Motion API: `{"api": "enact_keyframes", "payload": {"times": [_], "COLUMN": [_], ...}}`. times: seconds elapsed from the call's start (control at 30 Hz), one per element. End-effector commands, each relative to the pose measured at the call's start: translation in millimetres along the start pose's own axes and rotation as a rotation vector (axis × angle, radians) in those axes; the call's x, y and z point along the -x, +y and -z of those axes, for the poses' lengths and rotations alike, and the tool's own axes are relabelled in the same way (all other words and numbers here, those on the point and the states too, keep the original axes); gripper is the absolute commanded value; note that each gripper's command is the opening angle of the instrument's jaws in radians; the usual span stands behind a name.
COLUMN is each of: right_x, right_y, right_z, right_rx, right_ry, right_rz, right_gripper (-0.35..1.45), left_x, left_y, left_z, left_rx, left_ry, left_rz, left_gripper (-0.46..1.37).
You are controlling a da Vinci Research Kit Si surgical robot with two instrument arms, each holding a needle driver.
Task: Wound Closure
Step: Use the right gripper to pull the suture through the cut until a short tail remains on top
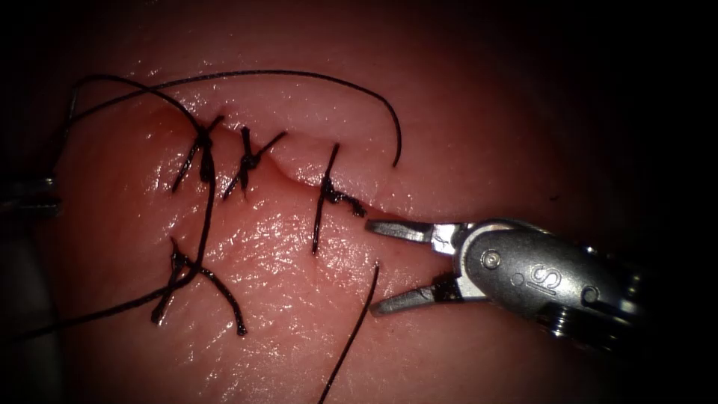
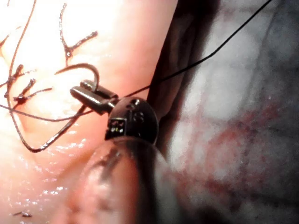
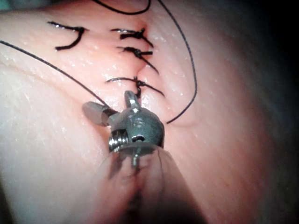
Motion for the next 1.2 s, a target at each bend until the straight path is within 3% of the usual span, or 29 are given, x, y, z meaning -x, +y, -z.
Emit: {"api": "enact_keyframes", "payload": {"times": [0.03,0.13,0.17,0.23,0.4,0.6,0.9,1.2], "right_x": [-0.1,-0.2,-0.1,-0.1,-0.1,-1.5,-5.9,-7.7], "right_y": [0.1,0.1,0.1,0.1,-0.2,-2.4,-9.0,-13.7], "right_z": [-0.2,-0.4,-0.4,-0.1,0.5,1.5,0.5,-1.7], "right_rx": [-0.006,-0.003,-0.005,-0.037,-0.058,-0.124,-0.278,-0.383], "right_ry": [0.001,0.003,0.007,-0.002,-0.024,-0.073,-0.072,-0.094], "right_rz": [0.0,0.0,0.0,0.003,0.005,0.017,0.037,0.033], "right_gripper": [1.19,0.99,0.45,-0.35,-0.35,-0.35,-0.35,-0.35], "left_x": [0.0,-0.1,-0.1,-0.1,-0.1,-0.1,-0.1,-0.1], "left_y": [0.0,0.0,0.0,-0.1,-0.1,0.0,0.0,0.0], "left_z": [0.0,0.0,0.0,0.0,0.0,0.0,0.0,-0.1], "left_rx": [0.011,0.011,0.011,0.011,0.011,0.013,0.013,0.012], "left_ry": [0.0,0.0,0.0,0.0,0.0,0.002,0.002,0.002], "left_rz": [0.0,0.0,0.001,0.001,0.001,0.001,0.001,0.0], "left_gripper": [-0.35,-0.35,-0.35,-0.35,-0.35,-0.35,-0.35,-0.35]}}
